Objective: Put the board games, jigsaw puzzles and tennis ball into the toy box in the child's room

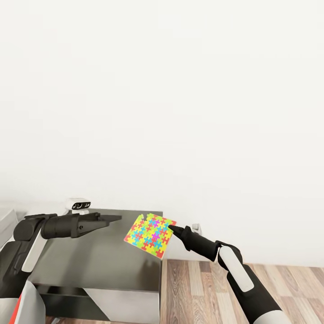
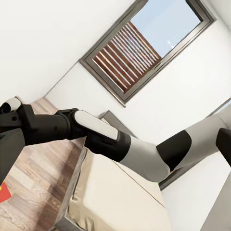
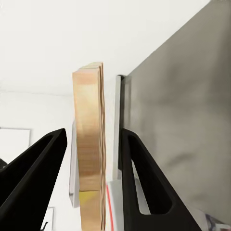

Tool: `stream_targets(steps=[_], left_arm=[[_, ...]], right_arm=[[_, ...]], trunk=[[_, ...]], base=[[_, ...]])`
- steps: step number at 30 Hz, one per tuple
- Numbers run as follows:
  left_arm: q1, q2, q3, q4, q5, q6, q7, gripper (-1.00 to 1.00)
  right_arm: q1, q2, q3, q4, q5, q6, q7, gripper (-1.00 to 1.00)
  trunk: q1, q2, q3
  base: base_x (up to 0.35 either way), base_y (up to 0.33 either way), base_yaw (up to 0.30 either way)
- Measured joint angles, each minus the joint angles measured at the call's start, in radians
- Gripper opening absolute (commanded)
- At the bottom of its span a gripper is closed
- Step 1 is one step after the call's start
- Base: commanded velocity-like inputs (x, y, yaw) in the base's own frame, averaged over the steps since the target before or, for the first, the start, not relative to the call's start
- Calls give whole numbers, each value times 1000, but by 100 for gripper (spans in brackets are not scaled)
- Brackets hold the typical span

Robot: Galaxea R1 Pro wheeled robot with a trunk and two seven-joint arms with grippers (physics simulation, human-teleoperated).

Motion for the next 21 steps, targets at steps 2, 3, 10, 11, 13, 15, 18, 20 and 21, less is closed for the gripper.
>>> stream_targets(steps=[2,3,10,11,13,15,18,20,21], left_arm=[[0,0,0,0,0,0,0,100],[0,0,0,0,0,0,0,100],[0,0,0,0,0,-1,0,100],[0,0,0,0,0,-2,0,100],[0,0,0,0,0,-2,0,100],[0,1,0,0,0,-2,0,100],[0,1,0,0,0,-2,0,100],[0,1,0,0,0,-2,0,100],[0,0,0,0,0,-2,0,100]], right_arm=[[0,0,0,0,0,0,0,-100],[0,1,0,0,0,0,0,-100],[0,0,0,0,0,0,0,-100],[0,0,0,0,0,0,0,-100],[0,1,0,0,0,0,0,-100],[0,1,0,0,0,0,0,-100],[0,0,0,0,0,0,0,-100],[0,0,0,0,0,0,0,-100],[0,-1,0,0,0,0,0,-100]], trunk=[[0,0,3],[0,0,5],[0,0,17],[0,0,18],[0,0,22],[0,0,25],[0,0,30],[0,0,33],[0,0,35]], base=[[0,0,0],[0,0,0],[0,0,0],[0,0,0],[0,0,0],[0,0,0],[0,0,0],[0,0,0],[0,0,0]])
